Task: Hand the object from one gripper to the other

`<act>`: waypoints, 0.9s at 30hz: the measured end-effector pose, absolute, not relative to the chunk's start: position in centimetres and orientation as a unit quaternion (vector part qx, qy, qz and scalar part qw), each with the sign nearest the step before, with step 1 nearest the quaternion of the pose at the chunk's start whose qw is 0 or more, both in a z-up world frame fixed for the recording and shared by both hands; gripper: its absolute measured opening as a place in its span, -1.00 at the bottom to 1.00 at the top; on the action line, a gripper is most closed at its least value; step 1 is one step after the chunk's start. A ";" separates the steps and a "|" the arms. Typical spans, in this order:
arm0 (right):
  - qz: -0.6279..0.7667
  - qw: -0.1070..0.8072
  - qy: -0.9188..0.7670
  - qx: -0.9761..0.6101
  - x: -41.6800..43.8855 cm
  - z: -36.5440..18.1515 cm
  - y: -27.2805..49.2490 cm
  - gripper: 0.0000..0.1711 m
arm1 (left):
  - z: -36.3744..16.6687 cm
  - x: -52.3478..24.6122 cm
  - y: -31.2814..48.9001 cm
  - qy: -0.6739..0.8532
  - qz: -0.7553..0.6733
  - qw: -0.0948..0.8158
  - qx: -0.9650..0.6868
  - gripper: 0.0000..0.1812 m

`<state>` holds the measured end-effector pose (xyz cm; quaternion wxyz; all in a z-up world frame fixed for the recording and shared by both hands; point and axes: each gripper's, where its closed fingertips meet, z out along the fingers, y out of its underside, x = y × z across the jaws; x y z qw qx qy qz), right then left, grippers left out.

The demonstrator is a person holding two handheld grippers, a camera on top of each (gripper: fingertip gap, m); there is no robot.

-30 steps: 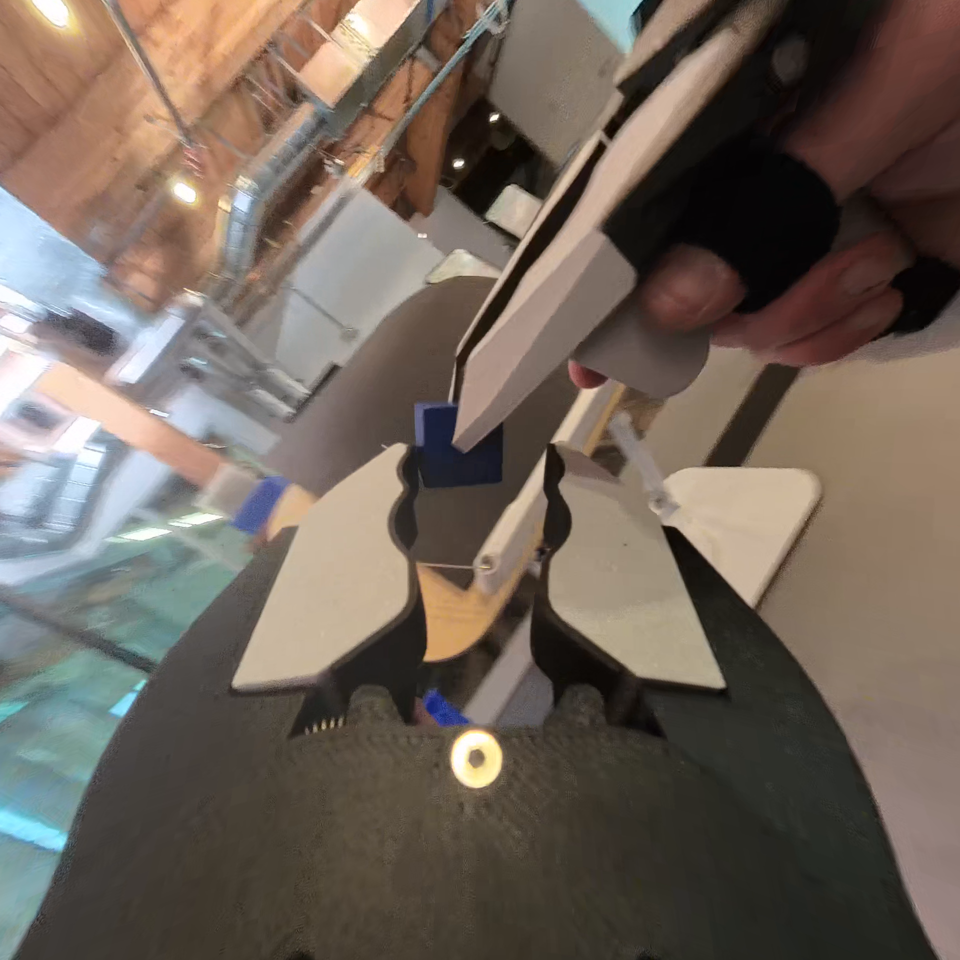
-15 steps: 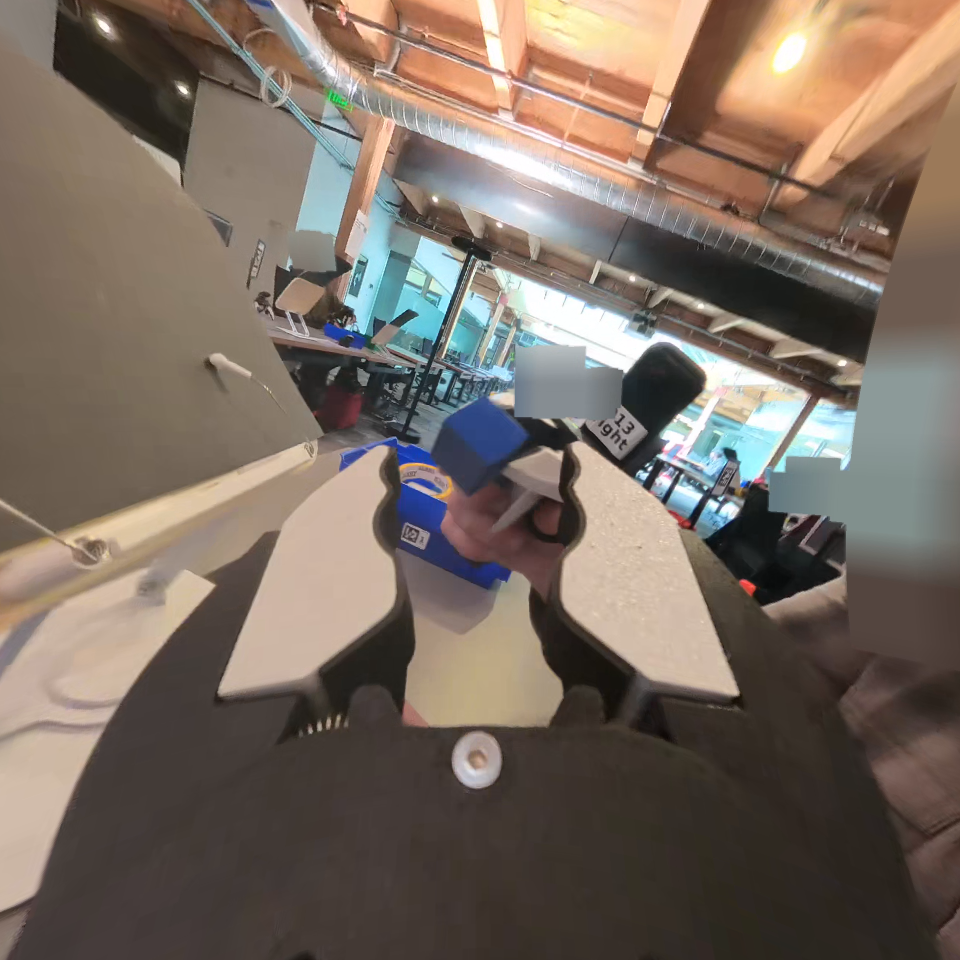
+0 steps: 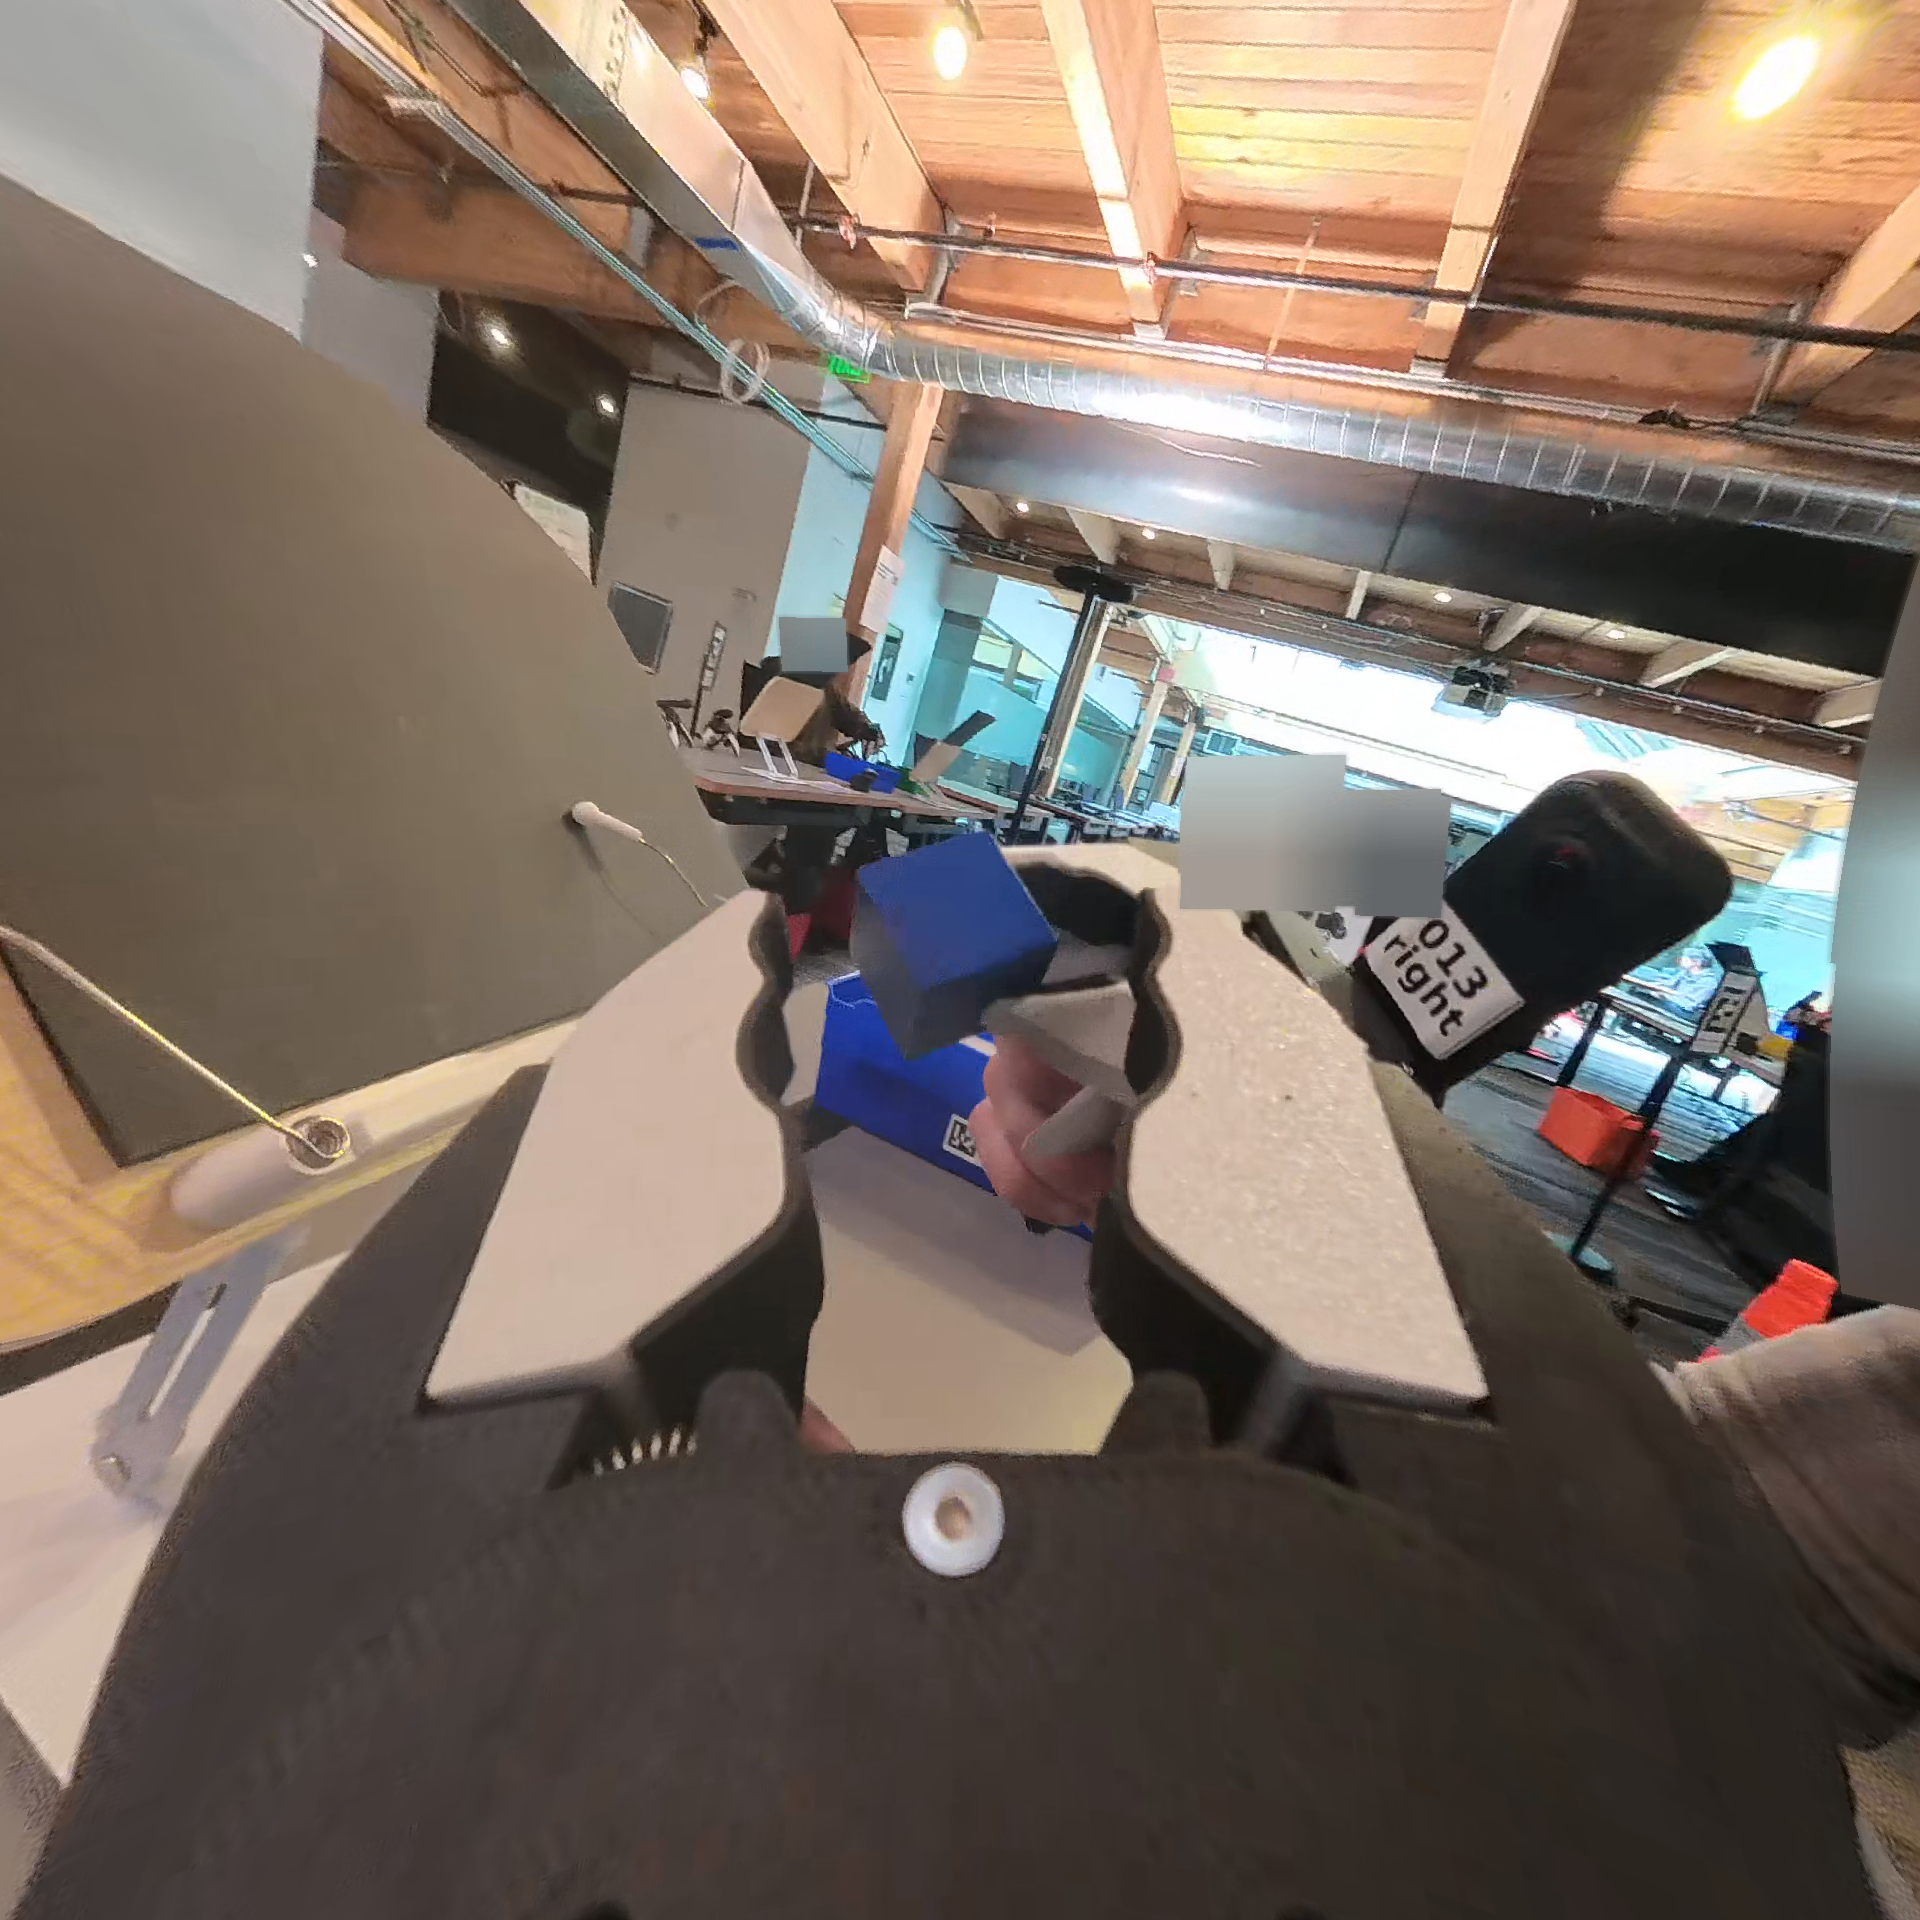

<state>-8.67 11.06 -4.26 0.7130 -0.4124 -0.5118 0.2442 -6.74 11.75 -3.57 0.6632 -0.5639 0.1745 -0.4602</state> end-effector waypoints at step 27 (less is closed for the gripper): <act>0.283 0.715 -0.491 -0.410 -8.3 -3.9 11.2 -0.71 | -3.4 -7.2 11.4 0.170 -0.436 0.691 -0.551 -0.52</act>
